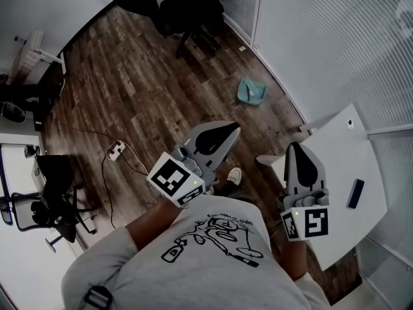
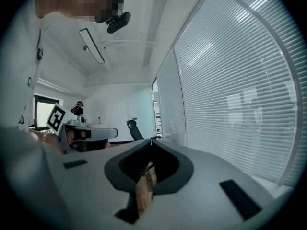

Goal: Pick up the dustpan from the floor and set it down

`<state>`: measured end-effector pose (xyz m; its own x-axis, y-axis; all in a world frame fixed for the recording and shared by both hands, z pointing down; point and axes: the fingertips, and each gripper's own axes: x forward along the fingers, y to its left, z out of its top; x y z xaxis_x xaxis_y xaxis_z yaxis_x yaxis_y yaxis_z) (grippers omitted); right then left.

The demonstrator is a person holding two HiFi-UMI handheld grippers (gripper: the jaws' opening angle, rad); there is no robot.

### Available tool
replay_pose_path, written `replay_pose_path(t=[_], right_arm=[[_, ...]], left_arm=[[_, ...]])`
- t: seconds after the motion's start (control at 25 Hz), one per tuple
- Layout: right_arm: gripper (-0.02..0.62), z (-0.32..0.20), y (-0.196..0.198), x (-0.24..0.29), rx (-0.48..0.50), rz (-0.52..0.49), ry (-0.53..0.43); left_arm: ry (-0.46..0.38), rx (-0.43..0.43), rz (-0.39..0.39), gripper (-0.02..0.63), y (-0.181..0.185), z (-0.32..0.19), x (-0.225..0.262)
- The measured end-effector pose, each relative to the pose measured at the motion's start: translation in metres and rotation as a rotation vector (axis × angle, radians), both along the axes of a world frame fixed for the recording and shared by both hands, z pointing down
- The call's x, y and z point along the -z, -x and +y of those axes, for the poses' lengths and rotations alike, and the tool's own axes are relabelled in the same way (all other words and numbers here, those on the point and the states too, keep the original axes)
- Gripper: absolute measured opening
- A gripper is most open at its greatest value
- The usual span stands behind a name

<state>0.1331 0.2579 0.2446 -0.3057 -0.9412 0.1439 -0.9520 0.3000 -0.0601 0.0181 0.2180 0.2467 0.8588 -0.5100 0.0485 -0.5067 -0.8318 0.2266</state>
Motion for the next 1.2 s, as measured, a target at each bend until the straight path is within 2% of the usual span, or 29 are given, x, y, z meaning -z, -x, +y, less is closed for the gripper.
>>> replay_pose_path(t=[0.32,0.64,0.96,1.2], right_arm=[[0.006,-0.015,-0.037,0.003,0.012,0.023,-0.026],[0.006,-0.025,-0.035,0.007,0.028,0.008,-0.030],[0.006,-0.064,-0.023,-0.003,0.016,0.007,-0.023],[0.006,-0.122,0.015,0.007,0.048,0.023,-0.034]], left_arm=[[-0.009,0.021,-0.001,0.002,-0.033,-0.008,-0.001],[-0.005,0.020,0.001,0.002,-0.039,-0.018,0.002],[0.001,0.015,0.008,0.002,-0.026,-0.058,-0.008],[-0.023,0.029,0.018,0.002,0.006,-0.117,0.003]])
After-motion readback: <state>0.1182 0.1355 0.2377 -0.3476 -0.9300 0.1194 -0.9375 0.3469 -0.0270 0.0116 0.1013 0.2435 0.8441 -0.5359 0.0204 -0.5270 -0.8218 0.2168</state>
